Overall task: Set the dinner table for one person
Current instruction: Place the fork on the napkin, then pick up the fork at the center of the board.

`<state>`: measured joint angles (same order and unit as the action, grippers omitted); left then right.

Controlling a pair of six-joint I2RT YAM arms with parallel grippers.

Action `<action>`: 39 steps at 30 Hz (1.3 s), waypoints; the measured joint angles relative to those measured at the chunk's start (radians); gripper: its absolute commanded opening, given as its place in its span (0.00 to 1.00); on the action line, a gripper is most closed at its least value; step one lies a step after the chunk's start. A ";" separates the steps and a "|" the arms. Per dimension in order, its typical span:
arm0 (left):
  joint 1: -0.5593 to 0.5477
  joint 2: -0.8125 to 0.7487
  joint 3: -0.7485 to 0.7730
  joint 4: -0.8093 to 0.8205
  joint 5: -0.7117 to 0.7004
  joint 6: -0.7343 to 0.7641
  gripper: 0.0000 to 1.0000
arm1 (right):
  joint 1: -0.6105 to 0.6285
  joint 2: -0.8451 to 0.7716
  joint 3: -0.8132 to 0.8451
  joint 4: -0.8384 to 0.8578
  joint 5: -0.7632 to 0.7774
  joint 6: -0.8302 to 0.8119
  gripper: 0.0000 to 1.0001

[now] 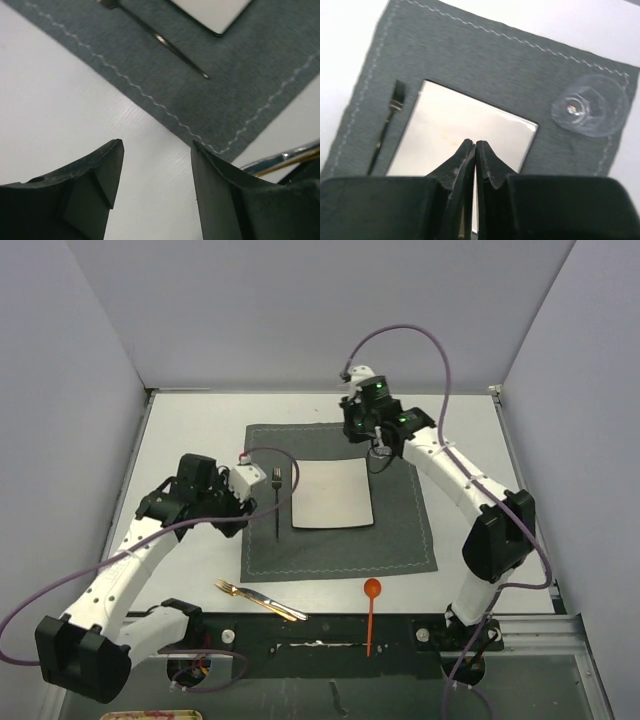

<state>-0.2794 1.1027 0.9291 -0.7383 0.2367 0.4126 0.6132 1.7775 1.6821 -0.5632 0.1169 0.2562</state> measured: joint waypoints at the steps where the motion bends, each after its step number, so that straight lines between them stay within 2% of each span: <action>1: -0.032 -0.031 -0.013 -0.023 0.021 0.025 0.56 | -0.051 -0.019 -0.026 0.009 -0.044 -0.023 0.06; 5: -0.101 -0.119 -0.023 -0.126 0.114 0.126 0.57 | -0.233 -0.070 -0.140 0.017 -0.228 -0.108 0.11; 8: -0.126 -0.122 -0.019 -0.201 0.169 0.182 0.57 | -0.343 -0.117 -0.221 0.018 -0.336 -0.184 0.17; 11: -0.170 -0.121 -0.019 -0.272 0.211 0.235 0.57 | -0.391 -0.193 -0.277 0.022 -0.432 -0.254 0.19; 16: -0.302 -0.101 -0.019 -0.387 0.220 0.312 0.57 | -0.474 -0.326 -0.293 0.032 -0.599 -0.327 0.21; 22: -0.444 -0.066 -0.022 -0.469 0.180 0.387 0.57 | -0.602 -0.399 -0.333 0.028 -0.677 -0.356 0.21; 27: -0.537 -0.060 -0.075 -0.449 0.114 0.409 0.57 | -0.628 -0.426 -0.377 0.004 -0.696 -0.364 0.23; 31: -0.586 -0.060 -0.135 -0.362 0.066 0.399 0.57 | -0.634 -0.446 -0.378 -0.019 -0.703 -0.385 0.23; 39: -0.617 -0.010 -0.151 -0.187 0.082 0.338 0.57 | -0.644 -0.458 -0.381 -0.043 -0.717 -0.423 0.22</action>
<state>-0.8963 1.0927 0.7784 -0.9249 0.3187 0.7506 -0.0303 1.3193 1.3010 -0.6060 -0.6003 -0.1665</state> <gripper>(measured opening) 0.567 0.229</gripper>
